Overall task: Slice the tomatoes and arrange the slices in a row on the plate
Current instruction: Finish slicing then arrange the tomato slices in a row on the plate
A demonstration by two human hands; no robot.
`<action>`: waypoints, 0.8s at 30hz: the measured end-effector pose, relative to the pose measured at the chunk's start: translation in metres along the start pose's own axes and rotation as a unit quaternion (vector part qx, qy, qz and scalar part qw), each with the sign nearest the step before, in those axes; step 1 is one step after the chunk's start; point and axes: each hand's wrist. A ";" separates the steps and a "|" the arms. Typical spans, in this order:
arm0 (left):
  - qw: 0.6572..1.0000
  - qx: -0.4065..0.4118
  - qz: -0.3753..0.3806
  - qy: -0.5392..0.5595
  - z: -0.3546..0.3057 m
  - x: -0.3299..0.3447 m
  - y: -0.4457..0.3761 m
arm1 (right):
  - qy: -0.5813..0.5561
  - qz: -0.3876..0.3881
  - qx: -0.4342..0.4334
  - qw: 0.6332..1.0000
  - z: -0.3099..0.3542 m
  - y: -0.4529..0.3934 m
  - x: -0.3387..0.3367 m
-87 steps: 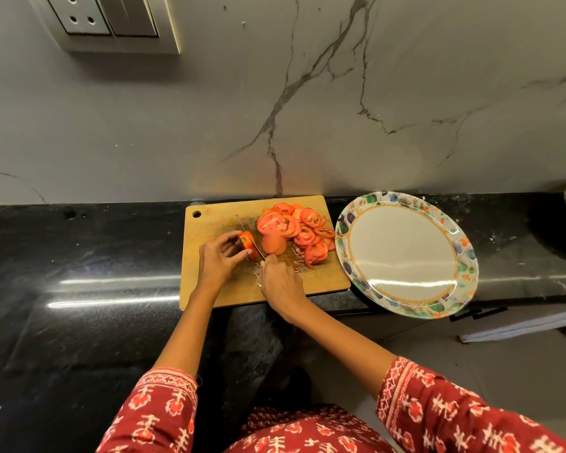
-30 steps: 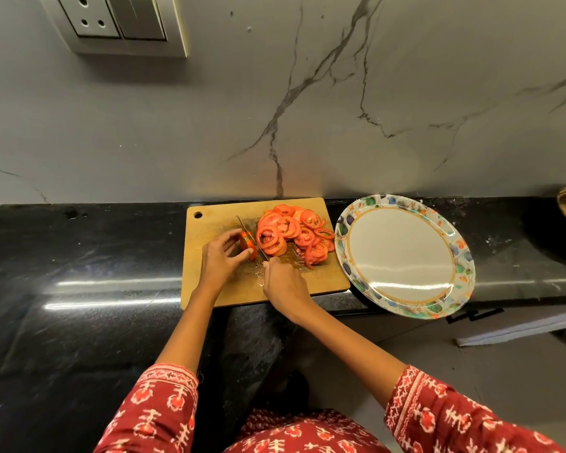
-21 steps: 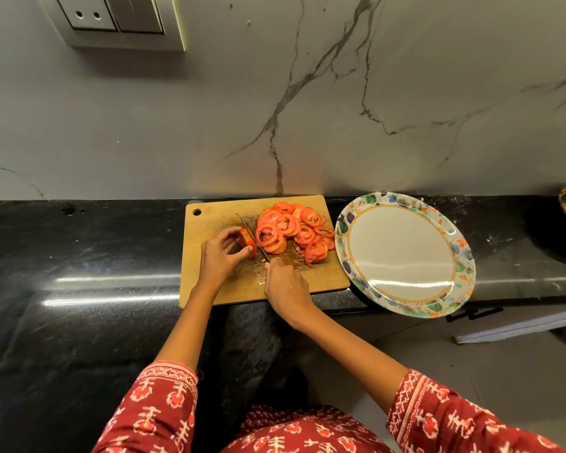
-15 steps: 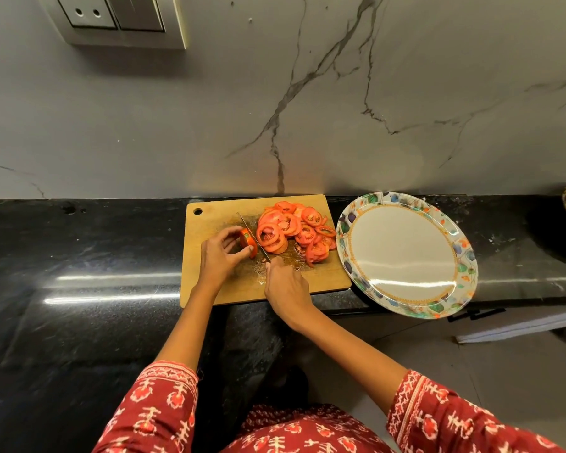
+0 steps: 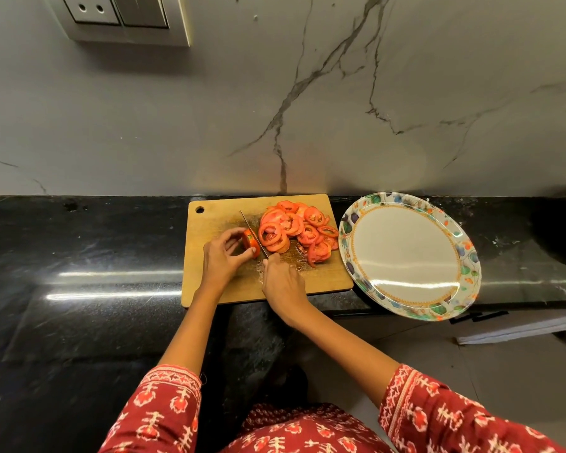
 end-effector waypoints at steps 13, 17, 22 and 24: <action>1.000 0.006 -0.001 -0.006 -0.001 0.000 -0.001 | -0.027 0.018 0.020 0.999 -0.003 -0.005 0.009; 1.000 -0.003 -0.009 -0.006 0.000 0.000 -0.001 | -0.040 0.020 0.014 0.999 0.001 -0.012 0.007; 1.000 0.014 -0.004 -0.014 0.002 -0.003 -0.002 | -0.042 0.035 0.021 0.998 0.005 -0.022 0.008; 1.000 0.011 0.000 -0.015 0.002 -0.004 -0.002 | -0.037 0.039 0.022 0.998 -0.001 -0.017 0.013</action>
Point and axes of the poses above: each hand's wrist, its own y-axis away from the middle knuckle, its own x-axis out of the palm, z = x × y, and after that the axes turned 5 degrees about x, right-handed
